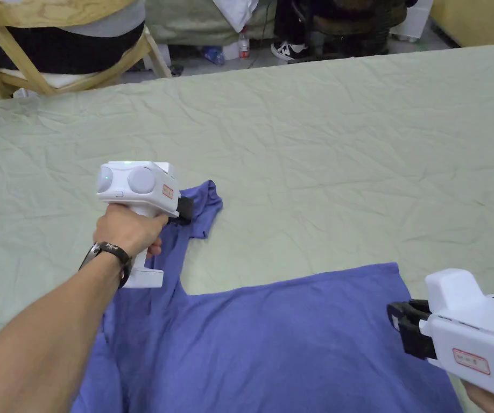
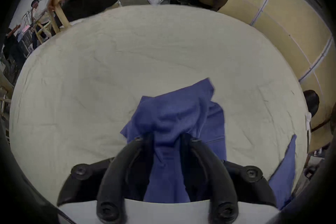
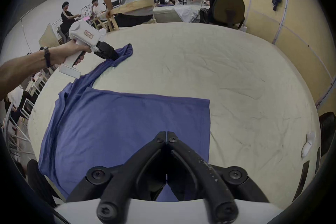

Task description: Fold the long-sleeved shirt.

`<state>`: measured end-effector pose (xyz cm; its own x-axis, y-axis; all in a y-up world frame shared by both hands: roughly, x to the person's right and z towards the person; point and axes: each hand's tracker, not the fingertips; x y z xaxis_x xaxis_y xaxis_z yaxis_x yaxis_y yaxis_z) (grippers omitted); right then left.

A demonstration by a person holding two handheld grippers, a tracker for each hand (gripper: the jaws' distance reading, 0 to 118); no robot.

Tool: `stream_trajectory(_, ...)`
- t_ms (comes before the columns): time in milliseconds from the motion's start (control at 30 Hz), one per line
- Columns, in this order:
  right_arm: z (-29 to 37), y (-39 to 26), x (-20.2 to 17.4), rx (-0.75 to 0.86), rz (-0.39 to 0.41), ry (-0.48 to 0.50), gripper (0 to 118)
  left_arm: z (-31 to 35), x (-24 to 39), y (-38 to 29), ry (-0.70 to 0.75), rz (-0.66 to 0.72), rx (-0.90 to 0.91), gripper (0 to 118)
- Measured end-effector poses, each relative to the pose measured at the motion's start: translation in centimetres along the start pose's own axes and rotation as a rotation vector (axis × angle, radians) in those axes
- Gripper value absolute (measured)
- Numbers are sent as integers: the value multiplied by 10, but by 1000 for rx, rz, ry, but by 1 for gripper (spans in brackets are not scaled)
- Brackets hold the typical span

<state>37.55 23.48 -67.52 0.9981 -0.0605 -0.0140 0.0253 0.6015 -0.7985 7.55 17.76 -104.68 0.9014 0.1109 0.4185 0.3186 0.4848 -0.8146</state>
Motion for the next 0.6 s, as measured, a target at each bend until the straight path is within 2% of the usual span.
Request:
stream_trajectory(233, 12, -2, -7, 12, 8, 6, 0, 30, -7, -8, -12, 97, 105, 7)
stream_trajectory(433, 39, -6, -19, 51, 11, 20, 0, 118, 5, -41, -55, 52, 312, 7)
stream_trajectory(600, 60, -23, -29, 71, -8, 37, 0, 199, 24, -107, -52, 11, 496, 7)
